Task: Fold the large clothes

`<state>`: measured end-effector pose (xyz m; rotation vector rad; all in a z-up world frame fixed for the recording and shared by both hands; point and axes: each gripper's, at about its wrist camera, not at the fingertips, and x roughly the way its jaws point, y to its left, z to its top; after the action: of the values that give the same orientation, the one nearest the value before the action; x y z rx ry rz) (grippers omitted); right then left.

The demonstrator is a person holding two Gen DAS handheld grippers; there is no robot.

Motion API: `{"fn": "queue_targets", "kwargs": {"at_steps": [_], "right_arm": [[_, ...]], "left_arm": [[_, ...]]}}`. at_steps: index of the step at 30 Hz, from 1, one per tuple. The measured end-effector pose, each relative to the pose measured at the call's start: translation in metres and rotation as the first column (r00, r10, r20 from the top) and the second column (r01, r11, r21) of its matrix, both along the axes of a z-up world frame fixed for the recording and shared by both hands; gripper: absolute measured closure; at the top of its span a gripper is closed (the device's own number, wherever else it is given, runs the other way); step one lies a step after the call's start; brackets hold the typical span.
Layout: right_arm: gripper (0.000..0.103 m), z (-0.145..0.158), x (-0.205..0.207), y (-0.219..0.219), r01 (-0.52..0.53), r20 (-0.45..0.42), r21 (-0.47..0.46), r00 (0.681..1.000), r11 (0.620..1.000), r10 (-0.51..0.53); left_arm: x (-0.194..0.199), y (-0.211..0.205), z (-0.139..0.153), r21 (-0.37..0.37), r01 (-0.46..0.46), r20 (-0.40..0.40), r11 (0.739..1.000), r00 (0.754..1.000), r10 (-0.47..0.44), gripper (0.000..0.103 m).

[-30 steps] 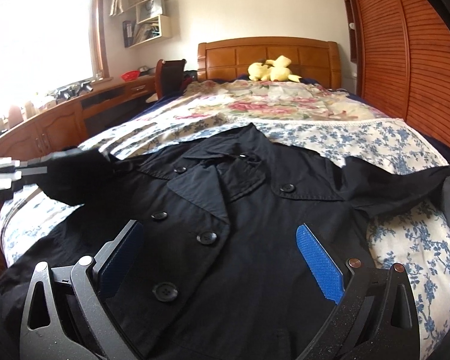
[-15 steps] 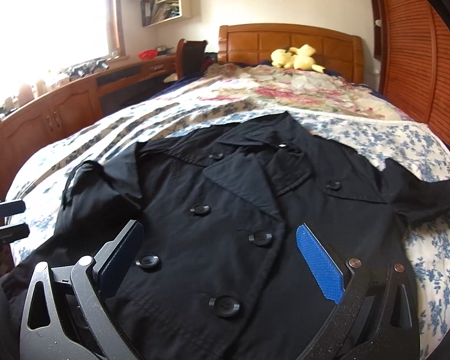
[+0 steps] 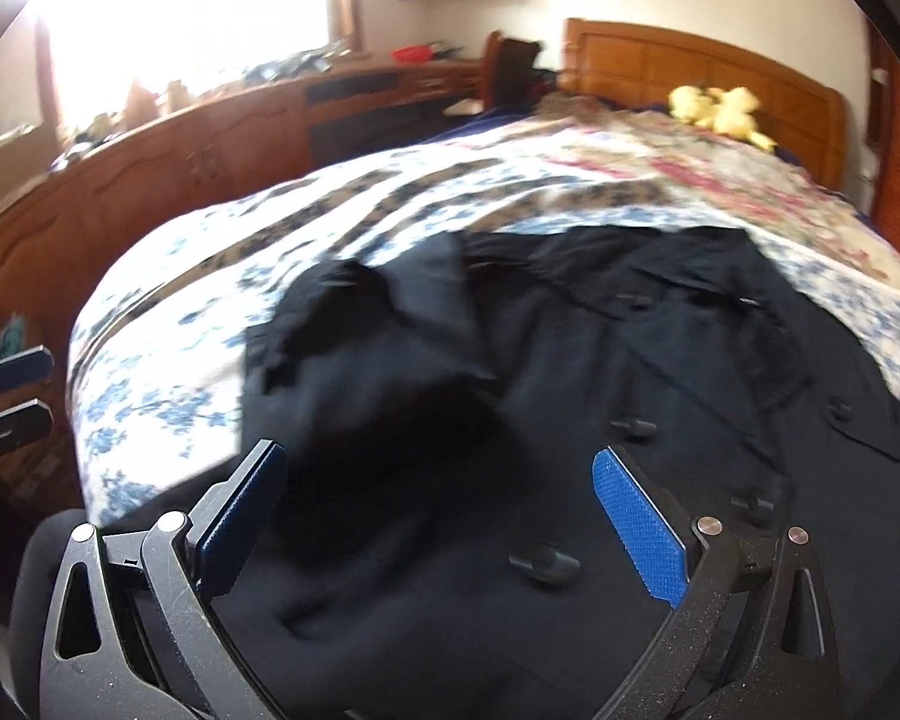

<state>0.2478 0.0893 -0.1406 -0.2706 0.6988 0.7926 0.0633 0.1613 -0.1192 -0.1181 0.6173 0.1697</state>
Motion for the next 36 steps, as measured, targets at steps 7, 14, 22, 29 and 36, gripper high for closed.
{"fn": "queue_targets", "kwargs": {"at_steps": [7,14,22,29,36], "right_arm": [[0.005,-0.005,-0.006,0.074,-0.127,-0.019,-0.087,0.992,0.988,0.125],[0.056,-0.028,0.000,0.103,-0.153,-0.037,-0.233,0.988,0.960,0.148],[0.096,0.005,0.008,0.057,-0.085,0.036,-0.120,0.995,0.989,0.090],[0.096,0.065,0.009,-0.025,0.035,0.169,0.043,0.985,0.998,-0.042],[0.096,0.080,0.004,-0.122,0.186,0.259,0.101,0.943,0.977,-0.207]], "left_arm": [[-0.020,0.019,0.007,-0.007,-0.028,0.030,1.000,0.999,0.028,0.048],[-0.033,0.031,0.008,-0.002,-0.041,0.031,0.999,0.999,0.042,0.048],[-0.030,0.029,0.010,-0.003,-0.028,0.042,1.000,0.999,0.028,0.048],[-0.002,0.010,0.010,0.005,0.016,0.042,1.000,0.999,-0.016,0.048],[0.047,-0.024,0.016,-0.001,0.103,0.046,0.995,0.994,-0.103,0.048]]}}
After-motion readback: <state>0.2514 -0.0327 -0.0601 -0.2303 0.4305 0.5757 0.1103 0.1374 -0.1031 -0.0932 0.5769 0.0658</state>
